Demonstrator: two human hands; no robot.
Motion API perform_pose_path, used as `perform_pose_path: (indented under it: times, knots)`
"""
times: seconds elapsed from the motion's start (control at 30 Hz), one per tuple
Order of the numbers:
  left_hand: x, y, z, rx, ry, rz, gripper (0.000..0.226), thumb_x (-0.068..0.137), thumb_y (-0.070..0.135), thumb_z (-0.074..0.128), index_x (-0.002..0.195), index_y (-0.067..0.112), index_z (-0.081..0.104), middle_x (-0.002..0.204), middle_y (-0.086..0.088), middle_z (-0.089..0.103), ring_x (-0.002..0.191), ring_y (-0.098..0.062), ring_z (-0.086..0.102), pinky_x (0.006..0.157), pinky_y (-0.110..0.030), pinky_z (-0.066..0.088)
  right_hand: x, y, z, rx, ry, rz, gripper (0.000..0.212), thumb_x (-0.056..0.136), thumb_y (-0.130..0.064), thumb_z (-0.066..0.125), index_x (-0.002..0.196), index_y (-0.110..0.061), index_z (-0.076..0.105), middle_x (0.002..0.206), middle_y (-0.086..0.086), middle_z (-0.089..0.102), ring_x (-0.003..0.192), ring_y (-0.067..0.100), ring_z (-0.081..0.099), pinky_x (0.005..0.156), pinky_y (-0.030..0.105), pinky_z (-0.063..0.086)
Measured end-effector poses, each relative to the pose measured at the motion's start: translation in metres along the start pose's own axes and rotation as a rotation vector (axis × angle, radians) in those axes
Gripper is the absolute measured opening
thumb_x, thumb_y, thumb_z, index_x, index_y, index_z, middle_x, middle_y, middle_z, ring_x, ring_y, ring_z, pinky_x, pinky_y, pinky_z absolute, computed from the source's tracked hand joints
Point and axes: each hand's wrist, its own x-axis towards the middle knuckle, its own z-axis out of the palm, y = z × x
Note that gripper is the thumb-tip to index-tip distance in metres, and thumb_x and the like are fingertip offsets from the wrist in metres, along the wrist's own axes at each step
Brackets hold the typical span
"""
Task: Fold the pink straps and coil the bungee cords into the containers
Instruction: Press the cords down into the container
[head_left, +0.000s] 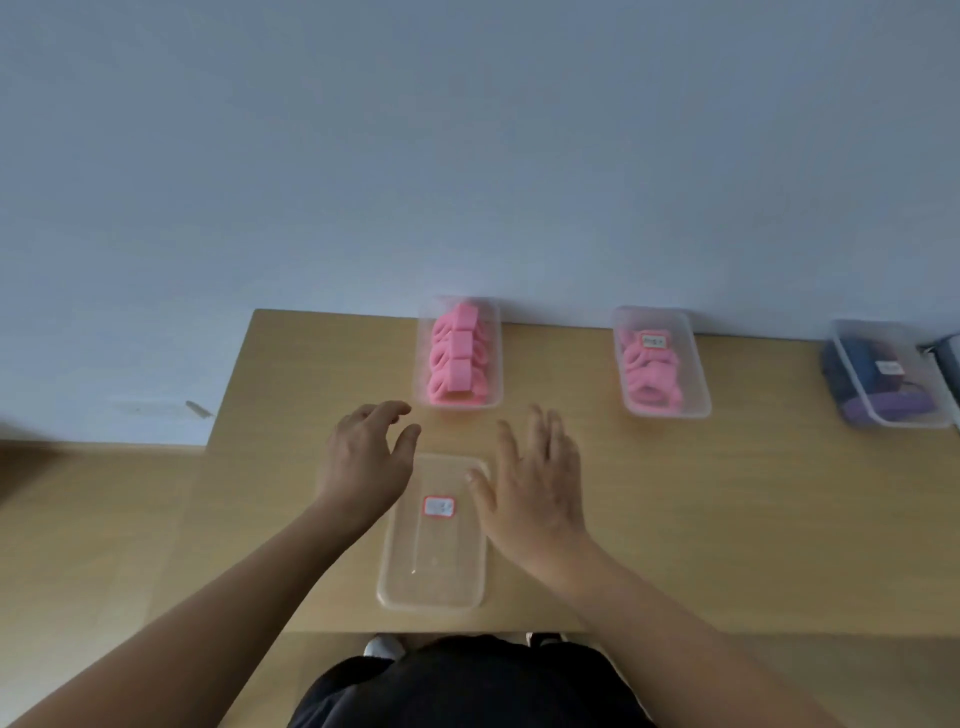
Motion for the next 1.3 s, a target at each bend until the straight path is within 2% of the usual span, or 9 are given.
perform_pose_path:
  times: [0.1,0.27,0.33,0.5,0.67,0.8,0.93,1.17,1.3]
  knots:
    - [-0.019,-0.037,-0.016,0.059,-0.050,-0.056,0.035,0.097,0.029,0.068,0.130,0.017,0.068,0.130,-0.008,0.066,0.130,-0.030,0.052,0.103,-0.043,0.045,-0.023,-0.049,0.027,0.076,-0.094,0.014,0.074,0.093,-0.065,0.035,0.152,-0.021,0.025,0.163,0.023,0.008,0.149,0.043,0.007,0.117,0.056,0.021]
    - [-0.050,-0.074,-0.036,0.076,-0.079,-0.029,0.036,0.097,0.025,0.069,0.132,0.014,0.068,0.134,-0.007,0.066,0.133,-0.026,0.052,0.108,-0.037,0.042,-0.045,-0.093,0.064,0.035,-0.254,0.072,0.087,0.088,-0.077,0.027,0.157,-0.032,-0.001,0.163,0.015,-0.022,0.148,0.045,-0.018,0.117,0.064,0.002]
    - [-0.054,-0.079,-0.039,0.074,-0.063,-0.003,0.035,0.096,0.022,0.070,0.130,0.013,0.069,0.132,-0.008,0.068,0.132,-0.027,0.054,0.106,-0.035,0.041,-0.050,-0.097,0.067,0.034,-0.250,0.077,0.085,0.089,-0.071,0.030,0.158,-0.030,0.004,0.165,0.016,-0.015,0.149,0.044,-0.012,0.118,0.063,0.002]
    - [-0.041,-0.073,-0.040,0.002,-0.067,-0.057,0.033,0.098,0.025,0.067,0.130,0.017,0.069,0.132,-0.004,0.068,0.132,-0.026,0.053,0.107,-0.036,0.041,-0.054,-0.100,0.045,0.089,-0.205,0.050,0.081,0.083,-0.058,0.044,0.154,-0.024,0.025,0.165,0.019,0.009,0.149,0.042,0.010,0.113,0.061,0.021]
    - [-0.015,-0.053,-0.042,-0.233,-0.038,-0.260,0.024,0.099,0.032,0.065,0.121,0.025,0.073,0.115,0.007,0.073,0.113,-0.016,0.064,0.092,-0.029,0.046,-0.032,-0.096,0.009,0.080,0.025,-0.044,0.073,0.077,-0.060,0.049,0.141,-0.023,0.046,0.153,0.018,0.037,0.140,0.043,0.033,0.101,0.059,0.038]
    - [0.011,-0.034,-0.044,-0.429,-0.073,-0.338,0.012,0.099,0.032,0.065,0.105,0.030,0.074,0.097,0.008,0.073,0.099,-0.017,0.068,0.086,-0.035,0.054,0.017,-0.082,-0.013,0.084,0.070,-0.013,0.075,0.080,-0.064,0.046,0.144,-0.025,0.043,0.154,0.016,0.035,0.143,0.043,0.027,0.106,0.058,0.033]
    - [0.040,-0.014,-0.042,-0.531,-0.136,-0.350,0.010,0.100,0.037,0.063,0.098,0.034,0.073,0.101,0.005,0.075,0.095,-0.018,0.070,0.088,-0.044,0.061,0.062,-0.070,-0.025,0.077,0.079,0.005,0.076,0.082,-0.067,0.040,0.146,-0.026,0.037,0.155,0.014,0.031,0.144,0.042,0.021,0.107,0.056,0.033]
    - [0.093,0.017,-0.013,-0.654,-0.213,-0.443,0.019,0.100,0.038,0.063,0.104,0.024,0.074,0.102,0.002,0.076,0.093,-0.020,0.073,0.081,-0.039,0.063,0.115,-0.059,-0.025,0.048,0.019,-0.010,0.077,0.086,-0.067,0.037,0.149,-0.024,0.032,0.158,0.018,0.024,0.148,0.044,0.005,0.111,0.057,0.025]
    - [0.112,0.023,0.002,-0.744,-0.164,-0.477,0.020,0.099,0.038,0.064,0.098,0.022,0.077,0.092,0.006,0.079,0.082,-0.014,0.072,0.070,-0.031,0.056,0.131,-0.060,-0.018,0.059,0.027,-0.004,0.075,0.088,-0.066,0.038,0.147,-0.020,0.040,0.155,0.022,0.032,0.146,0.049,0.014,0.108,0.059,0.027]
